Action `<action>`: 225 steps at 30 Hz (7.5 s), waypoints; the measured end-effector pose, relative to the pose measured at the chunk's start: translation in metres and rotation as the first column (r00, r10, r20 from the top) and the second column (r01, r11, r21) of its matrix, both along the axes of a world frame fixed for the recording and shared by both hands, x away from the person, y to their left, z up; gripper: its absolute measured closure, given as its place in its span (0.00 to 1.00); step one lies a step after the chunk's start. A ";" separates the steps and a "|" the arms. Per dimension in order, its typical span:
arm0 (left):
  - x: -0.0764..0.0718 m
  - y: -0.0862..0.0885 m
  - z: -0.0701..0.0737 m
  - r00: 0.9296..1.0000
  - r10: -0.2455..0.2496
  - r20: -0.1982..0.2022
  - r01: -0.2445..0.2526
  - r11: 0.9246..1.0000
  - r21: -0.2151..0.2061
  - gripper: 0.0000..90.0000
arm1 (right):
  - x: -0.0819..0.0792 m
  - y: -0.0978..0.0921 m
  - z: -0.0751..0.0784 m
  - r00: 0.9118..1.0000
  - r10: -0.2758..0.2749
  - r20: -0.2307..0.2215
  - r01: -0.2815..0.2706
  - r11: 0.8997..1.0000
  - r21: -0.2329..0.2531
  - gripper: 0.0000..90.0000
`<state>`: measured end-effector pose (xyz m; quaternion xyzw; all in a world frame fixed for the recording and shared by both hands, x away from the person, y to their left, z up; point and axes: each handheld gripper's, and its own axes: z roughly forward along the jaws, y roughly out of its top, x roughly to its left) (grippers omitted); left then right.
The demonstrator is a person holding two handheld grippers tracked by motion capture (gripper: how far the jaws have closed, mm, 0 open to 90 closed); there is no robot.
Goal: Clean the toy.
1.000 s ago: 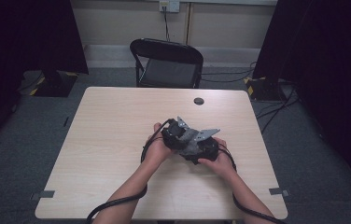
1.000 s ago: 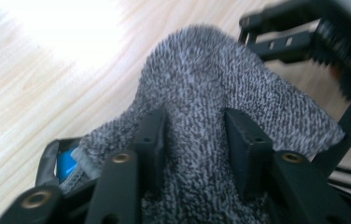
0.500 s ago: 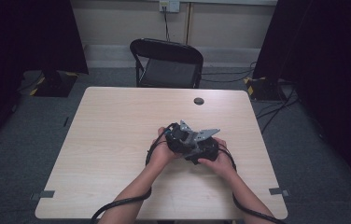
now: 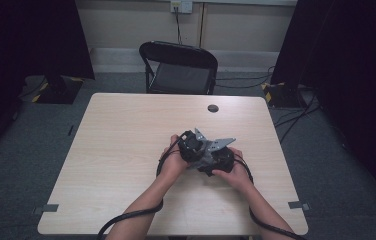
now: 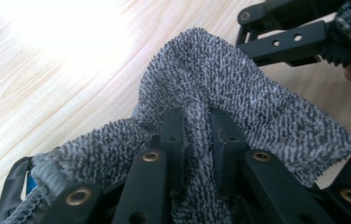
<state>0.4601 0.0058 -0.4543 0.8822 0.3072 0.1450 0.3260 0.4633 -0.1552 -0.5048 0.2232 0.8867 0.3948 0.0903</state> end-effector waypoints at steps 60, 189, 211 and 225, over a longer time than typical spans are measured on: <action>0.030 0.042 0.007 0.978 0.205 -0.025 -0.205 0.979 0.002 0.91 | 0.000 0.000 0.000 1.000 -0.001 -0.004 0.001 1.000 0.001 0.26; 0.018 0.021 0.011 0.989 0.147 -0.031 -0.146 0.989 0.033 0.90 | 0.000 0.000 0.000 1.000 -0.001 -0.003 0.001 1.000 0.000 0.26; 0.030 0.047 0.012 0.977 0.213 -0.031 -0.211 0.976 0.061 0.90 | 0.000 0.000 0.000 1.000 -0.002 -0.004 0.002 1.000 0.002 0.26; 0.039 0.062 0.014 0.965 0.261 -0.016 -0.259 0.964 0.058 0.90 | 0.000 0.000 0.000 1.000 -0.001 -0.005 0.001 1.000 0.002 0.26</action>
